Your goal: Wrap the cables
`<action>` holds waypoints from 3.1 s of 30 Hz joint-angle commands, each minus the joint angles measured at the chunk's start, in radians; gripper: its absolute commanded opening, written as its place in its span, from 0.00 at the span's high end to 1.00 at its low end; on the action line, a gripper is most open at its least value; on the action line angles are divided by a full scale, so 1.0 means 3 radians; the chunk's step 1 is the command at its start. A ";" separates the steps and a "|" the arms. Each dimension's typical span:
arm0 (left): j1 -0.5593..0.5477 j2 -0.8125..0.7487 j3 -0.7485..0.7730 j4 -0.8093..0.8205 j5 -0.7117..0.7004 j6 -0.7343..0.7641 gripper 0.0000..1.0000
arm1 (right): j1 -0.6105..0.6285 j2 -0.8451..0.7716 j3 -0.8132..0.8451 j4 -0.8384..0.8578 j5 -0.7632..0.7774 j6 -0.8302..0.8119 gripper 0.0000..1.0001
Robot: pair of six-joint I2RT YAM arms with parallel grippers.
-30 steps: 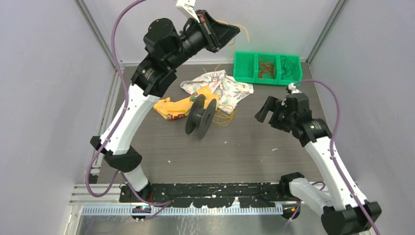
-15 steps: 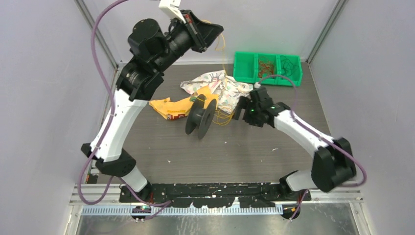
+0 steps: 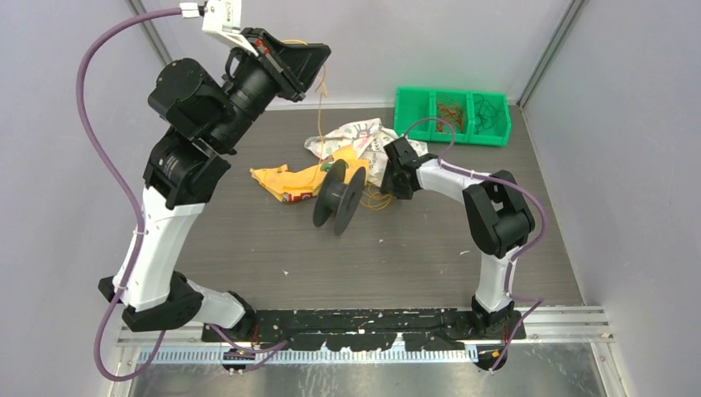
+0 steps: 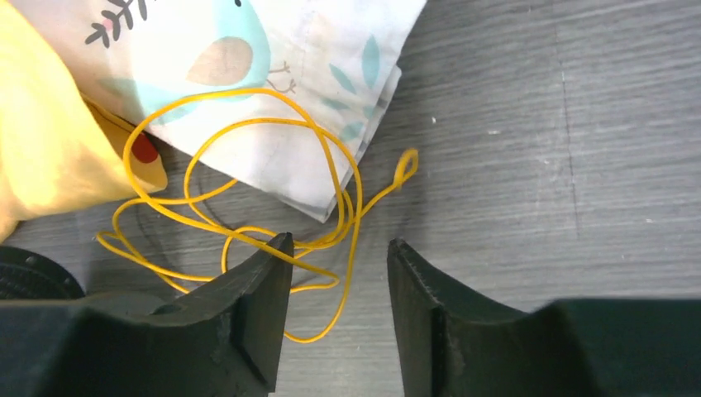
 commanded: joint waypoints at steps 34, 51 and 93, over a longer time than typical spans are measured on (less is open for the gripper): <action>0.0019 -0.0242 -0.0653 0.0072 -0.0219 0.0111 0.99 | -0.0879 0.0618 0.3171 -0.0511 0.0823 -0.1047 0.99; 0.0018 -0.0196 -0.0771 -0.0051 -0.0192 0.0017 0.99 | -0.0929 0.2194 0.4157 -0.0588 0.0964 -0.1161 1.00; 0.0018 0.0099 -0.0588 -0.0333 0.1027 -0.0839 0.99 | 0.0168 -0.2476 -0.0502 0.1247 -0.1732 -0.0369 0.19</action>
